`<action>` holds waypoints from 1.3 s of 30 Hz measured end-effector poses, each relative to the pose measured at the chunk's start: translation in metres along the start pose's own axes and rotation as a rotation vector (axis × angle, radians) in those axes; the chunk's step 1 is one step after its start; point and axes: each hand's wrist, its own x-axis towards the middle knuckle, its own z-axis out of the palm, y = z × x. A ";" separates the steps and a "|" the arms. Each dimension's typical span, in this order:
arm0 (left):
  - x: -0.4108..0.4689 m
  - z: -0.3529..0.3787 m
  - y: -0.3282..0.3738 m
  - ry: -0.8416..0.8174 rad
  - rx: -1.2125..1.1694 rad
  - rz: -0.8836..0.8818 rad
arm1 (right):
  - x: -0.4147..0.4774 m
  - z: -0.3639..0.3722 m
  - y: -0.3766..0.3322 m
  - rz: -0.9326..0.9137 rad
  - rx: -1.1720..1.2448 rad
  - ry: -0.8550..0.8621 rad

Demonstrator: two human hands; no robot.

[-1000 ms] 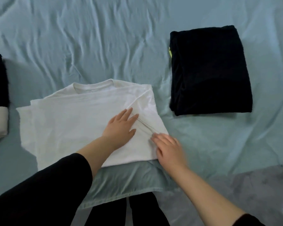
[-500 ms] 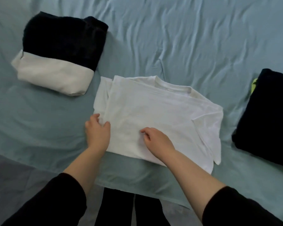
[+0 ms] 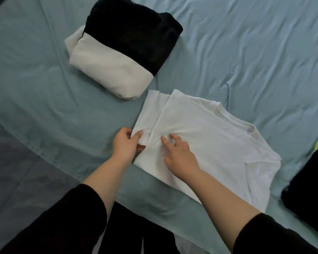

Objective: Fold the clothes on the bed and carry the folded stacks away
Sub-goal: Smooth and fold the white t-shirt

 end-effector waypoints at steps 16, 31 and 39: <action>0.001 -0.019 -0.022 -0.015 -0.027 0.048 | 0.147 -0.112 -0.062 0.028 0.708 -0.269; -0.044 0.003 0.004 -0.118 0.608 0.565 | 0.136 -0.169 -0.017 0.194 0.444 -0.486; -0.039 0.028 -0.016 -0.292 0.880 0.474 | 0.128 -0.137 0.004 -0.095 -0.275 -0.118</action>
